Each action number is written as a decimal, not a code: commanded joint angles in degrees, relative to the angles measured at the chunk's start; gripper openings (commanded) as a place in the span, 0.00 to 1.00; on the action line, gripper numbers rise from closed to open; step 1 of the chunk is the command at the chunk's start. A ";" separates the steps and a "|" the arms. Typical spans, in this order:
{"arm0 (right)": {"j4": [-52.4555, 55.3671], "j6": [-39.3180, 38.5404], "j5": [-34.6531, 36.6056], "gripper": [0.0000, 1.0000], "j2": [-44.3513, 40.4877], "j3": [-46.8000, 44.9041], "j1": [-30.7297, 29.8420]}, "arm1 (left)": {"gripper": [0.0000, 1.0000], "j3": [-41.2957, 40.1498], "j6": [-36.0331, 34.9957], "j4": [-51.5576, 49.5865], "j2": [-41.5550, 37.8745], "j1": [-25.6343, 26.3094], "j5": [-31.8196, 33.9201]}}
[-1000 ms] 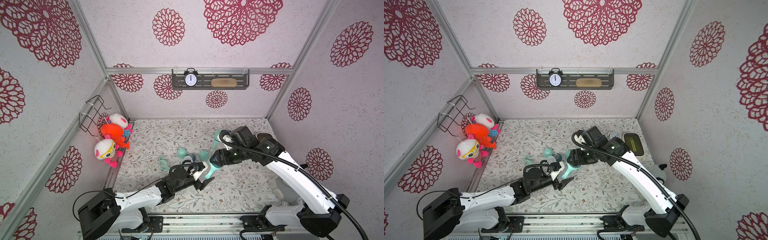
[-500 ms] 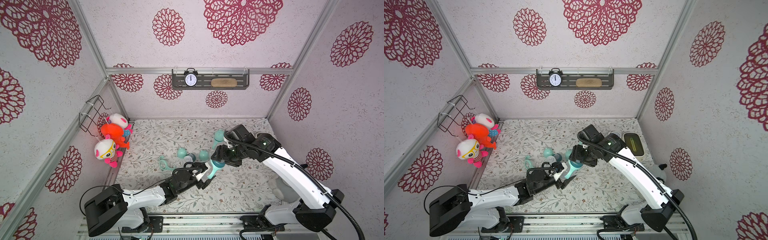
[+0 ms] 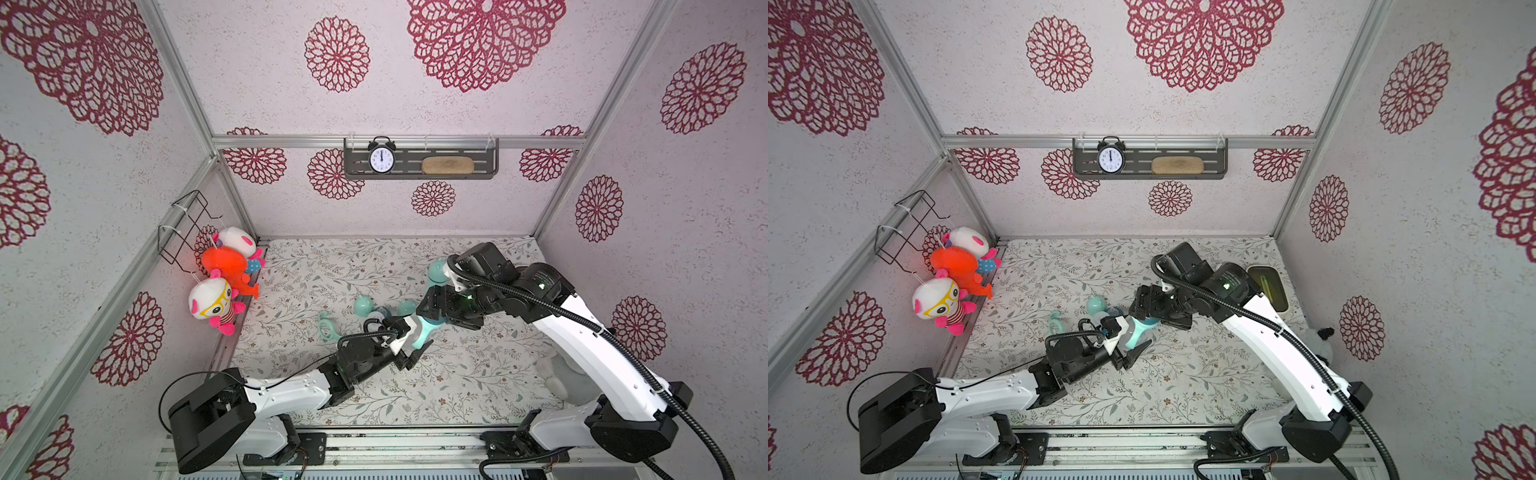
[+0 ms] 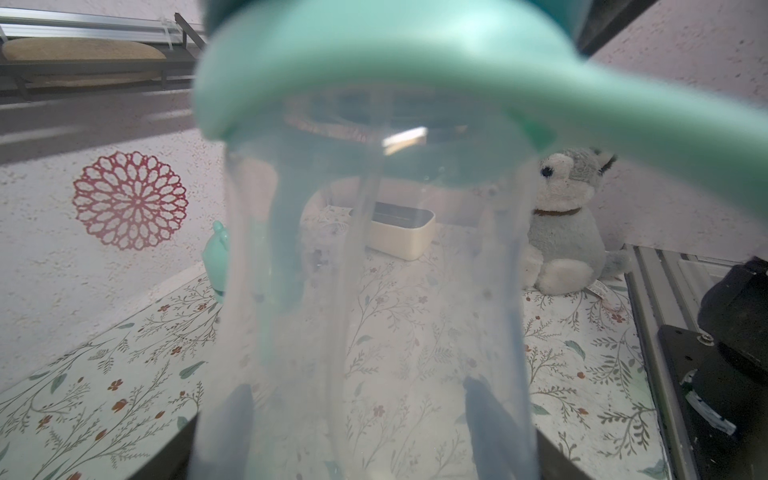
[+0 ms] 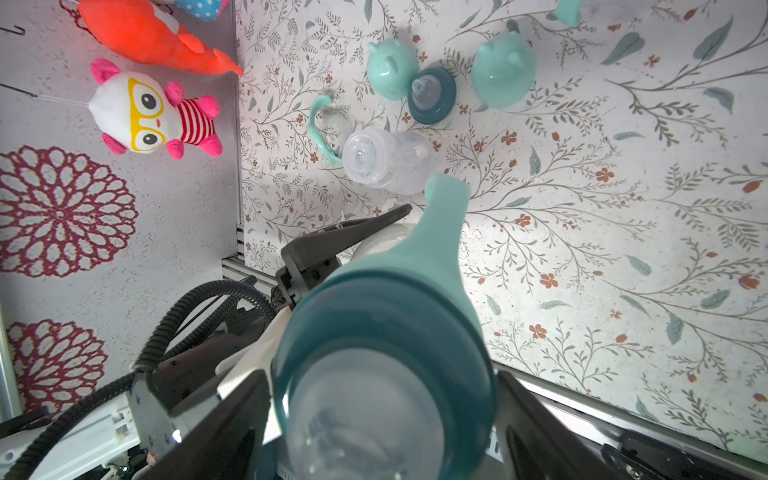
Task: Assemble the baby bottles
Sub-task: Close the nipple on the baby bottle, then screw the nipple onto the baby bottle.
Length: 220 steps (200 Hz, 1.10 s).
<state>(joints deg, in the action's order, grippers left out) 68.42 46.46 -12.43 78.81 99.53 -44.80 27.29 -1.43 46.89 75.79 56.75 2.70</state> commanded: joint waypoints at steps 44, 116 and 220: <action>4.54 -20.56 6.11 0.86 -3.87 1.42 -0.11 | 0.00 -0.61 2.07 -0.14 -2.18 -2.43 -7.32; -8.50 -36.84 -4.10 0.87 -11.69 -13.16 -0.19 | 0.00 -6.84 5.55 -6.42 -11.31 -3.23 -9.25; -18.52 -42.85 -10.23 0.94 -11.65 -22.54 -2.38 | 0.00 -13.54 9.70 -8.82 -16.06 -2.83 -6.52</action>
<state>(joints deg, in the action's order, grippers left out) 54.06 5.69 -19.33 67.55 76.23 -46.59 13.02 7.38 36.42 59.53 54.08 -4.67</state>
